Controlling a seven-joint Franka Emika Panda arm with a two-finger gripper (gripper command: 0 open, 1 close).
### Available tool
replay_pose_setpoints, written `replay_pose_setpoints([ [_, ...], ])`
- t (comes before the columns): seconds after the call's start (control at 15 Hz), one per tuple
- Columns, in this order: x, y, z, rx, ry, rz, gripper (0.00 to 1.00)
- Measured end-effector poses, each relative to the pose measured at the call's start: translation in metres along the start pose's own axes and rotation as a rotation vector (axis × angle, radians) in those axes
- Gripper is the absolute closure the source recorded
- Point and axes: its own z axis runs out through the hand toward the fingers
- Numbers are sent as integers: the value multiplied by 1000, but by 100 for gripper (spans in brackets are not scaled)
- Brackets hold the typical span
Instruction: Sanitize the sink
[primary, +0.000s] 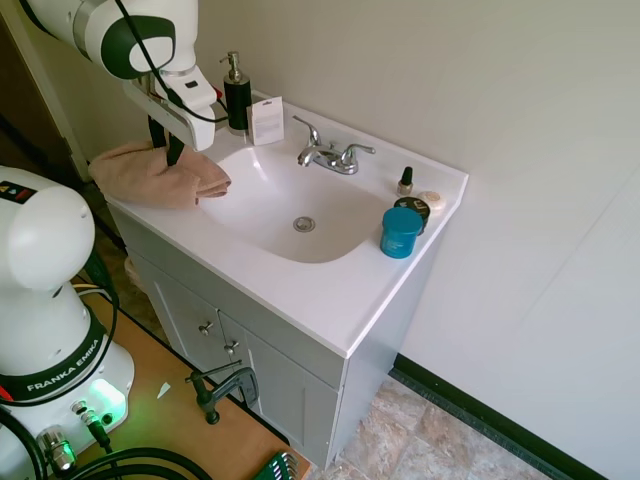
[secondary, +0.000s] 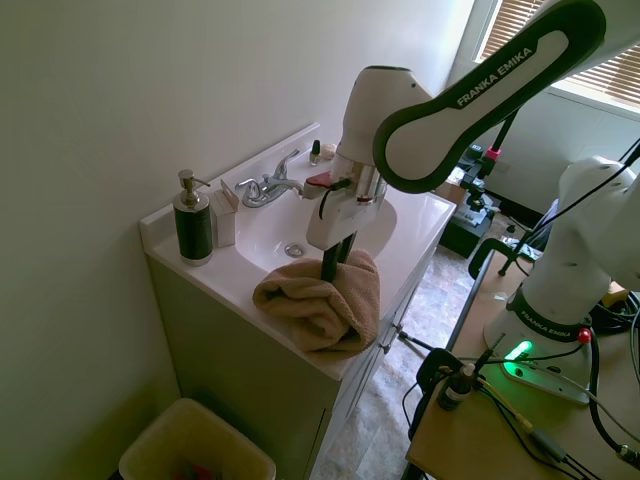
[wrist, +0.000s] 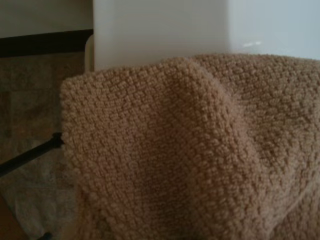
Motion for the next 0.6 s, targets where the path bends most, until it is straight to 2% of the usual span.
replay_pose_setpoints([
  [0.33,7,-1,-26,19,30,2,0],
  [0.6,50,-3,-86,61,97,34,0],
])
